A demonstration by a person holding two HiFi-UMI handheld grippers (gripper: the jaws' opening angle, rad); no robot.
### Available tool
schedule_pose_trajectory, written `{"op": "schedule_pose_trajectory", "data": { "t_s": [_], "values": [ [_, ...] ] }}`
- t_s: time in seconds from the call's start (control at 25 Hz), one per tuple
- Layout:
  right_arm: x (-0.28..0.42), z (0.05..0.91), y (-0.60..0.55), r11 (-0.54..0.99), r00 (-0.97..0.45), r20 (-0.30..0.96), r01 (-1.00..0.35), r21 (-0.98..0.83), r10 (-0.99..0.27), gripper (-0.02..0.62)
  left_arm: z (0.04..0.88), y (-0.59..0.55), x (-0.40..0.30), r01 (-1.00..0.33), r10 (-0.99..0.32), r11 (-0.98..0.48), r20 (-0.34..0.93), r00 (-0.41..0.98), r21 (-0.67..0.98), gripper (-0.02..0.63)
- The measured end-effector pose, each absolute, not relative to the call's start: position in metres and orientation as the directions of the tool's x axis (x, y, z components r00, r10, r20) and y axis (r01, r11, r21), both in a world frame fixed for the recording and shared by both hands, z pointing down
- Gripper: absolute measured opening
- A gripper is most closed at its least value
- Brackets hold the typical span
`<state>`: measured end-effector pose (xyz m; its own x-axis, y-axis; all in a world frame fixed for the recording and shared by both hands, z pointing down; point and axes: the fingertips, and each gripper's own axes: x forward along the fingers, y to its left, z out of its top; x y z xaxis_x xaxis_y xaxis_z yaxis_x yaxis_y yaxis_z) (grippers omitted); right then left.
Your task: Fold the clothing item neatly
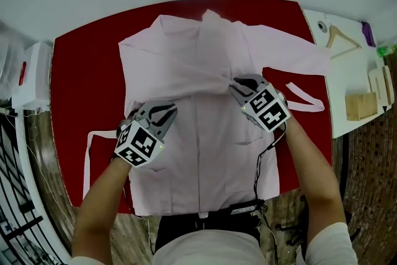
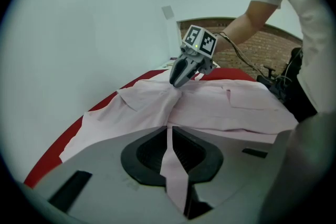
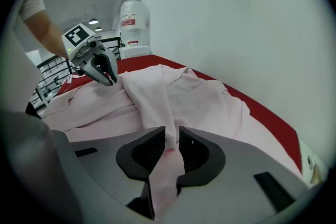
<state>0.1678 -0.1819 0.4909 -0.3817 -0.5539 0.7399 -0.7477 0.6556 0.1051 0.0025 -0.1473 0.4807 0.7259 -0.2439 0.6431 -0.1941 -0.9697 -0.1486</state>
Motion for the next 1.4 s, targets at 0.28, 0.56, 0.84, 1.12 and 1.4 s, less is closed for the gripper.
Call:
{"op": "schedule_pose_trajectory", "data": {
  "t_s": [0.28, 0.56, 0.84, 1.12, 1.4],
  "values": [
    [0.183, 0.478, -0.218, 0.662, -0.403, 0.69, -0.735, 0.148, -0.601, 0.081, 0.492, -0.156, 0.045, -0.252, -0.275, -0.959, 0.646, 0.712, -0.13, 0.011],
    [0.147, 0.519, -0.211, 0.832, -0.395, 0.781, -0.483, 0.272, -0.484, 0.081, 0.519, -0.164, 0.061, -0.257, -0.281, -0.955, 0.71, 0.646, -0.144, 0.011],
    [0.144, 0.529, -0.225, 0.803, -0.36, 0.809, -0.556, 0.214, -0.465, 0.025, 0.535, -0.174, 0.068, -0.295, -0.258, -0.952, 0.735, 0.627, -0.082, 0.011],
    [0.191, 0.52, -0.245, 0.609, -0.276, 0.778, -0.775, 0.168, -0.565, 0.017, 0.534, -0.174, 0.066, -0.318, -0.26, -0.947, 0.709, 0.656, -0.054, 0.011],
    [0.169, 0.507, -0.234, 0.705, -0.417, 0.718, -0.694, 0.144, -0.558, 0.02, 0.533, -0.173, 0.066, -0.317, -0.27, -0.946, 0.704, 0.657, -0.067, 0.011]
  ]
}}
